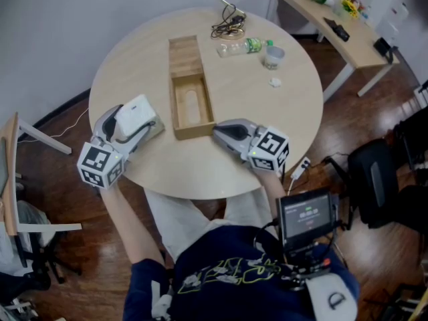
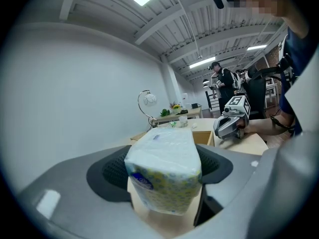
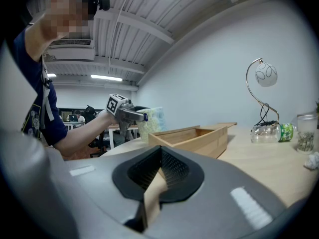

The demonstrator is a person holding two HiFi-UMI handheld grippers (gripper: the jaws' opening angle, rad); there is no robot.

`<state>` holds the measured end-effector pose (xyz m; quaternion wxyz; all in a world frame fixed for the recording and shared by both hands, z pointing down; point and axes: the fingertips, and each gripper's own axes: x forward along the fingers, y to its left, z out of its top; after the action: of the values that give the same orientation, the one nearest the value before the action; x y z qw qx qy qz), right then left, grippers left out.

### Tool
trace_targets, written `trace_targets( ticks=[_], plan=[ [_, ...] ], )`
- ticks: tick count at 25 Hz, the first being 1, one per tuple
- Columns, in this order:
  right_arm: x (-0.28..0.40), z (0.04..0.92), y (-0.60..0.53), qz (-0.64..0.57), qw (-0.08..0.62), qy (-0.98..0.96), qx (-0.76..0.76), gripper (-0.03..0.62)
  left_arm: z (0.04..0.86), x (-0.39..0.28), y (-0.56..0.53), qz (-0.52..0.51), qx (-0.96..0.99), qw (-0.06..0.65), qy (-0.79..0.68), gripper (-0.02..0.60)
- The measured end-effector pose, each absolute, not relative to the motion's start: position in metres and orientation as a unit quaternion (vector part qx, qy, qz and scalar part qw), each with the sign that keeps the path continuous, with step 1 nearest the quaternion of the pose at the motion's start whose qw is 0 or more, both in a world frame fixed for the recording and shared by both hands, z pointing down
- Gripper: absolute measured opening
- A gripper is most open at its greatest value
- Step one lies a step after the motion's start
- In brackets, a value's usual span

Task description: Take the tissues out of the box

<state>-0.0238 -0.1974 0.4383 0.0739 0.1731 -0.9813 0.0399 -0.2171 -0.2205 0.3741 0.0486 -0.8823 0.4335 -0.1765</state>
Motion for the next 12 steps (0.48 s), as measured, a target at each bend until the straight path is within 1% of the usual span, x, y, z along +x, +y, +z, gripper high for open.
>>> trace_targets(
  ticks=[6,12],
  plan=[
    [-0.0224,0.4404,-0.1982,0.039,0.075,-0.981,0.172,-0.003,0.3769,-0.2178,-0.2228,-0.154,-0.878,0.040,0.451,0.383],
    [-0.0224,0.4424,-0.1973,0.037,0.074,-0.982,0.169,-0.003,0.3831,-0.2100,-0.2212,-0.166,-0.875,0.046,0.453,0.383]
  ],
)
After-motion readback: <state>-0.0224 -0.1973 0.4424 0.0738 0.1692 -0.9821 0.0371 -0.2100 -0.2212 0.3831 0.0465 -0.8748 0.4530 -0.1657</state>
